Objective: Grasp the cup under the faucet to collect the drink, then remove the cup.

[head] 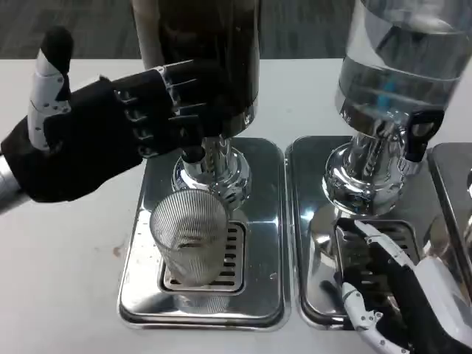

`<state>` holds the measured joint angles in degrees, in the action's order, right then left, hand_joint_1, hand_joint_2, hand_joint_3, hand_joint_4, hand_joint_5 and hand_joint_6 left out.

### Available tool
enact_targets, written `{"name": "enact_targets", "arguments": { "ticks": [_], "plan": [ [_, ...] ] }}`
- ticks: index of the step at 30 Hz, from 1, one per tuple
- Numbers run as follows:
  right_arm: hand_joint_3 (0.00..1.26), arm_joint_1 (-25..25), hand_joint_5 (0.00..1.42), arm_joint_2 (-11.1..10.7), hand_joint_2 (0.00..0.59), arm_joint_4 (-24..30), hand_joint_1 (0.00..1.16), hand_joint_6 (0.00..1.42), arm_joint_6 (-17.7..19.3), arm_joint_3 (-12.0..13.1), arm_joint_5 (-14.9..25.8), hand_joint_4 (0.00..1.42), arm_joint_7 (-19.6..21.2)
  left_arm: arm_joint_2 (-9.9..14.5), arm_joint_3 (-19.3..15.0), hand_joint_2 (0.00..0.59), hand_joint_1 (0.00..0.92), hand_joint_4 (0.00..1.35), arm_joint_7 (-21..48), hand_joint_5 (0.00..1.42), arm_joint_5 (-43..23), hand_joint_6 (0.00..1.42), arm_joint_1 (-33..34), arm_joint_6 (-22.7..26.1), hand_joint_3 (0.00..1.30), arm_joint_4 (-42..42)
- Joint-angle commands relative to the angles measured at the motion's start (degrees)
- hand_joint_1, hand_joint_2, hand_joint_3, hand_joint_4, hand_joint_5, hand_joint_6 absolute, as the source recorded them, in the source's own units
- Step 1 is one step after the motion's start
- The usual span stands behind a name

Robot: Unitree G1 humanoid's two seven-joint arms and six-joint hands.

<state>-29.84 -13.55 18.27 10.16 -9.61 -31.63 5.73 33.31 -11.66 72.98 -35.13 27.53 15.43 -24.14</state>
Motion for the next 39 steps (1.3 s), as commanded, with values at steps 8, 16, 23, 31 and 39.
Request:
{"name": "enact_targets", "arguments": {
  "ticks": [8, 16, 23, 31, 39],
  "plan": [
    [0.16, -0.54, 0.07, 0.67, 0.585, 0.47, 0.49, 0.28, -0.43, 0.6, 0.24, 0.1, 0.27, -0.07, 1.71, 0.036, 0.0, 0.08, 1.02, 0.12, 3.92, 0.06, -0.08, -6.72, 0.2, 4.5],
    [0.16, -0.44, 0.07, 0.66, 0.585, 0.65, 0.49, 0.28, -0.58, 1.03, 0.38, 0.1, 0.08, 0.65, 1.77, 0.038, 0.0, 0.08, 0.81, 0.11, 6.52, 0.06, -2.05, -12.42, 0.2, 7.79],
    [0.16, -0.04, 0.07, 0.49, 0.586, 0.66, 0.49, 0.28, -0.67, 1.17, 0.58, 0.1, -0.34, 1.25, 1.99, 0.042, 0.0, 0.09, 0.91, 0.11, 7.54, 0.06, -3.7, -14.96, 0.2, 9.09],
    [0.16, 0.56, 0.07, 0.06, 0.586, 0.51, 0.49, 0.28, -0.73, 1.61, 0.78, 0.1, -0.77, 1.74, 2.24, 0.044, 0.0, 0.09, 0.07, 0.11, 9.41, 0.06, -5.8, -19.88, 0.2, 10.62],
    [0.16, 0.14, 0.07, -0.01, 0.586, 1.06, 0.49, 0.28, -0.91, 1.9, 1.01, 0.1, -0.89, 2.14, 2.9, 0.048, 0.0, 0.09, -1.22, 0.11, 11.75, 0.06, -8.04, -26.02, 0.2, 12.93]
  ]
}}
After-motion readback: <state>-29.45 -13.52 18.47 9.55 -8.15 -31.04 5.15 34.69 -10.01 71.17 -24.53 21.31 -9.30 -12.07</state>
